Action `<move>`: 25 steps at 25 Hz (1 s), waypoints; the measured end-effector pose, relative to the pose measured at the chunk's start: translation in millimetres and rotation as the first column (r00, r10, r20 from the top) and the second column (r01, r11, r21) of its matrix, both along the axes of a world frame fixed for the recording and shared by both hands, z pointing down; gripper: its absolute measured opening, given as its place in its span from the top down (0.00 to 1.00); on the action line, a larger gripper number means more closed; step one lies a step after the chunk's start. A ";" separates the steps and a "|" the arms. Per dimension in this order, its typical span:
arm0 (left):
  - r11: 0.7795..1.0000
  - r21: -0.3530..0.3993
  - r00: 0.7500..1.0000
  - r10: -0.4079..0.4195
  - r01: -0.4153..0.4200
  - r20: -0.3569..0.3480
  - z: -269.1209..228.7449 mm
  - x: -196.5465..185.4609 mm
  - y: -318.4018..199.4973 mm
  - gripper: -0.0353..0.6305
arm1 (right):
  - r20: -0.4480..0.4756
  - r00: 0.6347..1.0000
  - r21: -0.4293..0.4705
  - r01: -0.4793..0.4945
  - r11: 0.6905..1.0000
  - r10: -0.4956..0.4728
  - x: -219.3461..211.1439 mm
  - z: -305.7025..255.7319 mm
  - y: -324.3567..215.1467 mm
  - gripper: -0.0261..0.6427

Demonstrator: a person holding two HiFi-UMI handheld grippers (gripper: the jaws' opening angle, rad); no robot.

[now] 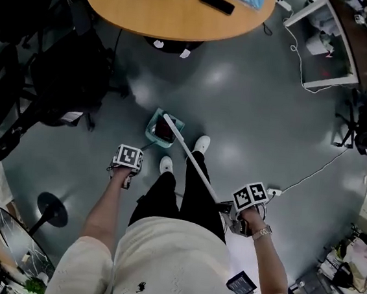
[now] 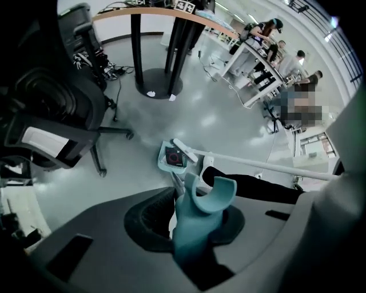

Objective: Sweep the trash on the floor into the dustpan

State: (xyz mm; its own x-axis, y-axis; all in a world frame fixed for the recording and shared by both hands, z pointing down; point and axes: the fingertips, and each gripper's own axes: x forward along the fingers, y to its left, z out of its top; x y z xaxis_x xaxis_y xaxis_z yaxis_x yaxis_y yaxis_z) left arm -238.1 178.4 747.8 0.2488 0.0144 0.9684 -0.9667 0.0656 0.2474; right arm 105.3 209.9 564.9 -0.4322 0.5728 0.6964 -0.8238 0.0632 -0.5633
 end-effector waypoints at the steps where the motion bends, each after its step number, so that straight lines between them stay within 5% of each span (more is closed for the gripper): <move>1: 1.000 0.006 1.000 -0.025 0.025 0.003 -1.3 -2.7 0.1 0.81 | 0.002 1.000 0.015 0.005 1.000 -0.005 0.8 -4.5 -13.1 0.78; 10: 0.969 0.054 0.970 -0.243 0.242 0.002 -3.5 14.2 -65.2 0.81 | -0.072 0.987 0.192 0.158 0.969 -0.146 10.0 30.6 -240.6 0.78; 16: 0.926 0.060 0.927 -0.374 0.372 0.019 -5.7 40.0 -121.0 0.81 | -0.229 0.900 0.290 0.426 0.857 -0.370 -9.2 86.9 -402.0 0.78; 21: 0.883 0.069 0.884 -0.467 0.465 0.029 -7.3 64.5 -149.1 0.81 | -0.241 0.907 0.303 0.407 0.862 -0.344 -35.3 116.3 -497.8 0.78; 25: 0.857 0.062 0.858 -0.513 0.511 0.011 -6.5 76.4 -157.8 0.81 | -0.380 0.782 0.292 0.608 0.738 -0.494 -35.7 139.1 -527.9 0.78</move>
